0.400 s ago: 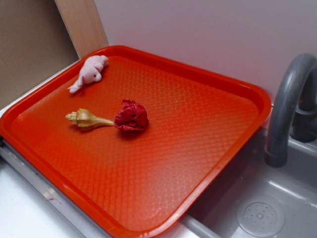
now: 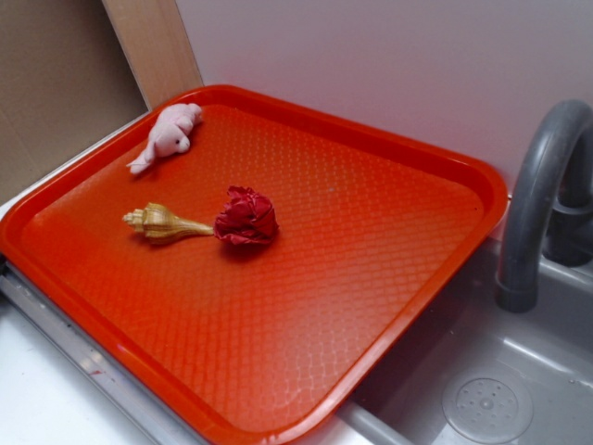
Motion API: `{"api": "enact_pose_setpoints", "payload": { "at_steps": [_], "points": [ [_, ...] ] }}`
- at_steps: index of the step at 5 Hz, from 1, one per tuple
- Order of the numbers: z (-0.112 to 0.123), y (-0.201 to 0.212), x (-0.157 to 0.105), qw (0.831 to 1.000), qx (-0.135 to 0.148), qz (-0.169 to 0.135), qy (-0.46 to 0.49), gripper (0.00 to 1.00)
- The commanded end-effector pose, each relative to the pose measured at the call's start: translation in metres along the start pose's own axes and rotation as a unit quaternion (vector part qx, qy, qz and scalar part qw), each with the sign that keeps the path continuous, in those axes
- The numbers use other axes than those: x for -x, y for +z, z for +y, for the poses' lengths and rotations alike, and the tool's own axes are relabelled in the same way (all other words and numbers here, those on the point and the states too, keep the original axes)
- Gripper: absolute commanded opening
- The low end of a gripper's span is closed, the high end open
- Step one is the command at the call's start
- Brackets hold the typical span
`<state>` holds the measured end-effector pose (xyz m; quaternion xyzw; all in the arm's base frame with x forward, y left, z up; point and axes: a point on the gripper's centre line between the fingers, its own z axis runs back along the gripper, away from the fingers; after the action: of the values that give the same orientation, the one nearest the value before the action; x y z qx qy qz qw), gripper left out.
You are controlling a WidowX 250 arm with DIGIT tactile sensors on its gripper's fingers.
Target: Grab the pink bunny.
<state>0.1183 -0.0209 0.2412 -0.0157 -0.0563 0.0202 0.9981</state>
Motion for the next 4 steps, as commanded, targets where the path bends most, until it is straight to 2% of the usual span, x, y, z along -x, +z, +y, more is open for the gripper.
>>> {"api": "enact_pose_setpoints", "payload": {
  "at_steps": [1, 2, 3, 4],
  "points": [
    [-0.041, -0.036, -0.045, 0.975, -0.078, -0.03, 0.206, 1.0],
    [-0.05, -0.062, -0.068, 0.959, -0.083, -0.056, 0.267, 1.0],
    [-0.039, -0.088, -0.085, 0.956, -0.064, -0.086, 0.272, 1.0],
    [-0.035, -0.123, -0.101, 0.957, -0.032, -0.117, 0.265, 1.0]
  ]
}}
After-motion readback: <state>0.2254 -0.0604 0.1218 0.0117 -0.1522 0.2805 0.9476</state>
